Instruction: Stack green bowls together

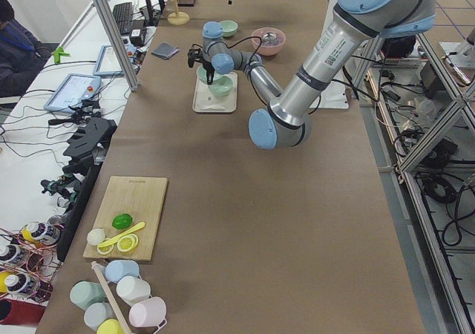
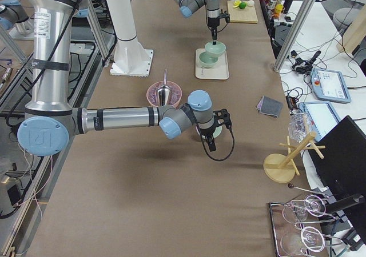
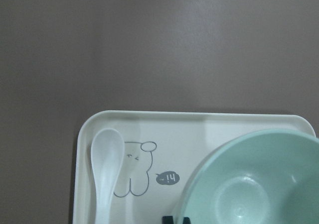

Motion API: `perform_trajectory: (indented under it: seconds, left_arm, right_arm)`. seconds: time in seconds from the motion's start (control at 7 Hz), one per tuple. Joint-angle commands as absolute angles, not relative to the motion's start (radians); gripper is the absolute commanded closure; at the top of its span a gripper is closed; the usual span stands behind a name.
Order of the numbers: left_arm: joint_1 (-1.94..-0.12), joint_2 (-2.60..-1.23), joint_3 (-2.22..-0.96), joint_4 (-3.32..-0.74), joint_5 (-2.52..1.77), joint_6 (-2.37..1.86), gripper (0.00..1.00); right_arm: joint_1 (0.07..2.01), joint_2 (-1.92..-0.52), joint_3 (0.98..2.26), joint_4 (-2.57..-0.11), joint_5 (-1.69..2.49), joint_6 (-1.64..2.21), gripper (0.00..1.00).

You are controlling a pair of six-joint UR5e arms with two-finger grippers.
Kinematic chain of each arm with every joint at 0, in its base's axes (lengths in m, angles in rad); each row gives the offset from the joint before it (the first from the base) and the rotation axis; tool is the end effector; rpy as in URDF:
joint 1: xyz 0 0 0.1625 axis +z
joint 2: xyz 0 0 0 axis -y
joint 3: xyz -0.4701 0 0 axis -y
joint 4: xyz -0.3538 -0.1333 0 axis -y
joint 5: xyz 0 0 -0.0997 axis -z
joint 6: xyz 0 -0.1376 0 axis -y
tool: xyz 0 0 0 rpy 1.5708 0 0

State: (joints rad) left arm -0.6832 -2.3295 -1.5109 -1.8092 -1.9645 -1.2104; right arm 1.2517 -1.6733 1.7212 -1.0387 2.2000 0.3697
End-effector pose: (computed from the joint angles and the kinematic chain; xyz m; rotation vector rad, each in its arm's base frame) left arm 0.5353 -0.5395 0.2709 0.1449 0.9823 -0.1114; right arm -0.0914 -0.4434 0.6516 0.3210 -0.7641 -0.1347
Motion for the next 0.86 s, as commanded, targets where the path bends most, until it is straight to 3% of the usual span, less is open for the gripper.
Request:
perform_trajectory:
  seconds: [0.0, 0.71]
  left_arm:
    - [-0.649, -2.330, -1.491, -1.810, -1.925, -1.218, 1.00]
    - [-0.635, -2.326, -1.476, -1.813, -1.924, -1.218, 1.00]
  right_arm:
    - [1.252, -1.672, 1.723, -1.039, 2.203, 0.371, 0.00]
    - [1.252, -1.672, 1.723, -1.039, 2.201, 0.370, 0.00]
